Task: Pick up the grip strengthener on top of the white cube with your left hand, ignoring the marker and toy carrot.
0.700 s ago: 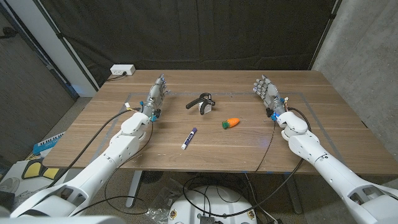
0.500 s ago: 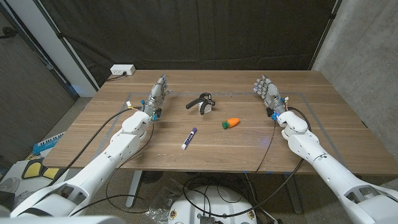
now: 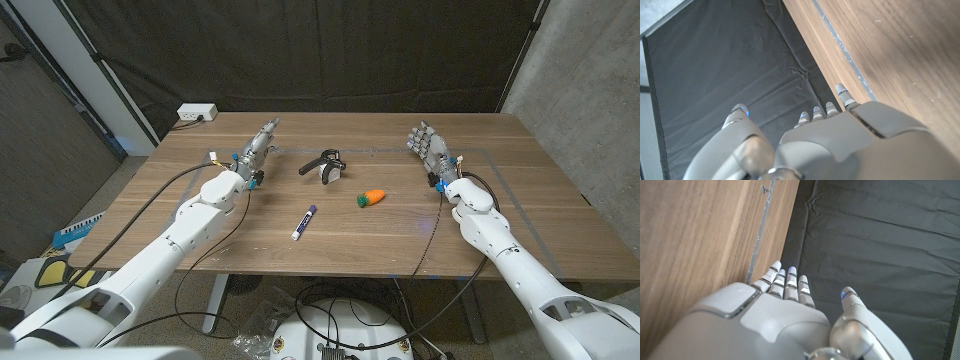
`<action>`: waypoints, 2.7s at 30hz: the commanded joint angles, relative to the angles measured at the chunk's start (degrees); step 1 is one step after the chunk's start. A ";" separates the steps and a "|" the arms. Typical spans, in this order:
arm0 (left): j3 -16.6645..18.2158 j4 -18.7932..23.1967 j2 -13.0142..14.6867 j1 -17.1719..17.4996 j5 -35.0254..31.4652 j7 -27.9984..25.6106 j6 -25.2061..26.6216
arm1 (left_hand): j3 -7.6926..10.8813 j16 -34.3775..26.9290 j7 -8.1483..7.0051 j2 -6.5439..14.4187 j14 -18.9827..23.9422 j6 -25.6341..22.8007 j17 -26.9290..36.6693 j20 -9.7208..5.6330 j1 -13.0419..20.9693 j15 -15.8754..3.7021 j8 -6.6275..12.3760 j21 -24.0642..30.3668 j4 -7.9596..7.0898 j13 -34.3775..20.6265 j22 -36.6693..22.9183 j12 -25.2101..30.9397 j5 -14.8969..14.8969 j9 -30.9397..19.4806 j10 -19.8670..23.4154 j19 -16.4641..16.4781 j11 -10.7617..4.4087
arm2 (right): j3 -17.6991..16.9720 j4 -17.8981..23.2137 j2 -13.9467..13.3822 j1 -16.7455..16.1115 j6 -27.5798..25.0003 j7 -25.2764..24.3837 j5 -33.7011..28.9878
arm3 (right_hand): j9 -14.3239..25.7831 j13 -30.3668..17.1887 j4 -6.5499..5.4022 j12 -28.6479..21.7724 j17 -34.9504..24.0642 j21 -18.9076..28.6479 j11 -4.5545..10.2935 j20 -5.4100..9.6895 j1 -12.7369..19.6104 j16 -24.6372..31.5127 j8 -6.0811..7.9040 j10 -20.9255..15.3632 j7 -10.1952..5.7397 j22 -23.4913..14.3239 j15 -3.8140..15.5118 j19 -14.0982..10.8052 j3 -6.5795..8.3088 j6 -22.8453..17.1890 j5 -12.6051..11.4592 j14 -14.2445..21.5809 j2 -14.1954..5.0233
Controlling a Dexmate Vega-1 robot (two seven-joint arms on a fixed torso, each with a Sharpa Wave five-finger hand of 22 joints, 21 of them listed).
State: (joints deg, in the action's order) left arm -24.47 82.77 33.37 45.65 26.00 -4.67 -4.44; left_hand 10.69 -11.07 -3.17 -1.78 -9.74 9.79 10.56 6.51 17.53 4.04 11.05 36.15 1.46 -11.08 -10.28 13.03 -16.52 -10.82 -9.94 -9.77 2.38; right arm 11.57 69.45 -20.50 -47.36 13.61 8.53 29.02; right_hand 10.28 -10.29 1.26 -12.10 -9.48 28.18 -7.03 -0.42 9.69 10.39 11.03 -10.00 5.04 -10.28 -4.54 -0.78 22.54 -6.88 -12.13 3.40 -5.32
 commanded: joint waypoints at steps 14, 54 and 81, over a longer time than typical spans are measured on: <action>-5.24 10.13 5.25 -4.36 -14.05 2.71 8.88 | -0.82 -0.84 2.74 -3.38 -3.25 12.42 0.45 1.85 5.13 1.79 0.08 -0.96 3.73 -0.68 -0.24 -0.13 -0.15 -0.59 -2.84 -3.29 1.17 | -4.09 -2.20 3.29 -0.54 1.05 2.90 -2.40 | 0.17 -0.22 0.85 -0.48 -0.29 -0.11 0.08 -0.04 0.77 0.07 0.22 -0.77 0.29 -0.14 -0.44 -0.83 0.12 -0.51 0.32 -0.01 0.13; -16.82 34.96 8.59 -10.72 -34.69 7.99 48.95 | -0.33 -2.02 5.62 -2.27 -1.07 12.05 1.74 5.48 12.30 2.58 1.74 -2.62 6.05 -2.17 -0.61 0.32 -0.41 -2.17 -5.59 -1.94 3.30 | -8.08 -0.05 3.20 -5.91 4.39 7.73 0.47 | 0.21 -0.24 1.23 -0.52 -0.41 -0.56 0.08 -0.19 0.66 0.14 0.18 -1.35 0.44 -0.23 -0.44 -1.10 -0.46 -1.01 0.74 0.28 0.28; -36.86 34.59 7.77 -29.47 -43.81 27.55 67.49 | 0.48 -0.99 10.39 0.72 -6.23 14.45 3.17 5.63 16.63 6.57 1.71 -4.94 6.04 -3.90 -0.96 -0.39 0.35 -3.67 -12.58 -3.87 7.33 | -9.68 -4.18 4.37 -4.55 6.92 10.75 1.20 | 0.23 -0.25 1.10 -0.54 -0.52 -0.84 0.11 -0.22 0.15 0.32 0.07 -1.78 0.35 -0.28 -0.44 -1.39 -0.99 -1.09 0.90 0.84 0.14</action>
State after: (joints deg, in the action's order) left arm -53.59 117.60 41.58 23.00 -14.15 16.41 55.73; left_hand 10.95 -12.06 6.26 -1.24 -9.95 9.96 13.47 11.69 33.44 9.75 12.74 31.49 7.66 -14.71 -11.08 12.64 -16.31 -14.26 -9.84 -9.83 8.85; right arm 2.32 67.09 -16.71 -52.75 19.36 18.35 30.05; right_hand 10.26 -10.27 2.46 -12.32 -9.73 27.73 -7.02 -0.82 9.90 10.38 11.03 -11.22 5.42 -10.26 -4.82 -1.81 21.81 -7.27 -11.45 3.73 -5.08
